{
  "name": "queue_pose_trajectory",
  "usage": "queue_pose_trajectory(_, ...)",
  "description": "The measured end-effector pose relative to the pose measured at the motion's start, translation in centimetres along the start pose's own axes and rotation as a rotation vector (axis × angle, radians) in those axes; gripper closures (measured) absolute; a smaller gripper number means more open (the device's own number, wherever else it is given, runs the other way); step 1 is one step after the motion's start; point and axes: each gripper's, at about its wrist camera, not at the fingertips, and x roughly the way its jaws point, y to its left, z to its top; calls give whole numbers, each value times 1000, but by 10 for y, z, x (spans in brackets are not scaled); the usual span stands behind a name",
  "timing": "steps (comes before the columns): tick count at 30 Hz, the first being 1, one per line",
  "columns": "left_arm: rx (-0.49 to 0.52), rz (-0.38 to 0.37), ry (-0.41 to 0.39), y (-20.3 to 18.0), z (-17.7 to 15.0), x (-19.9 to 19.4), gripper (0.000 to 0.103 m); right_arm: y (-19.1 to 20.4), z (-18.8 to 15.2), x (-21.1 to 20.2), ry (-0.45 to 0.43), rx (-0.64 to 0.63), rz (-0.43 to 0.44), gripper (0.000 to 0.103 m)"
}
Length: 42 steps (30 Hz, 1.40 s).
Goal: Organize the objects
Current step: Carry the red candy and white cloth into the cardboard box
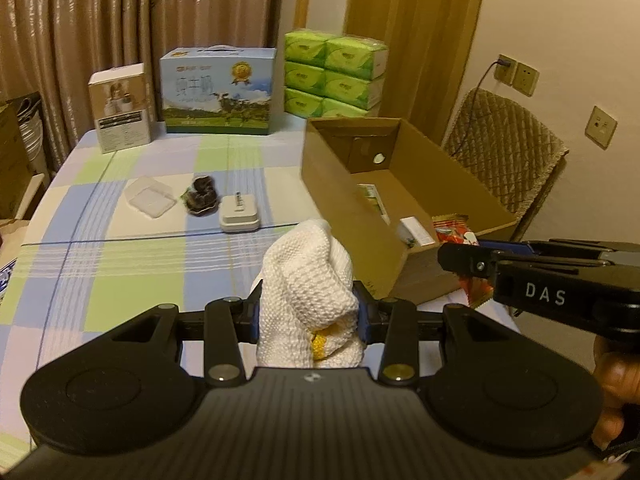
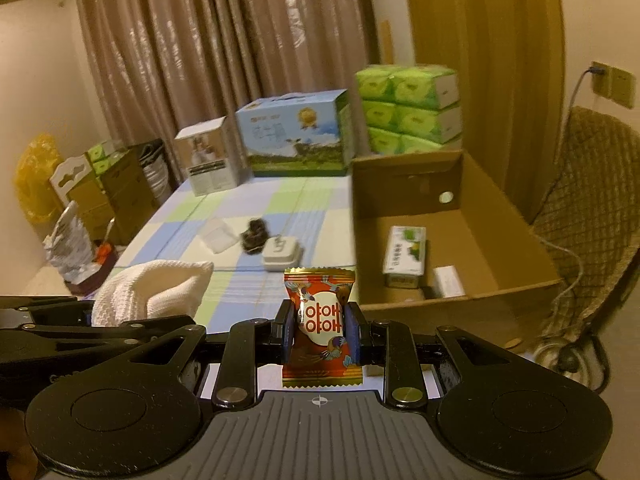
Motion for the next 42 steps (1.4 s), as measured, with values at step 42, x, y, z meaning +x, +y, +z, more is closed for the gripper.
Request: queue_pose_trajectory(42, 50, -94, -17, -99, 108, 142, 33, -162, 76, 56, -16, 99, -148, 80)
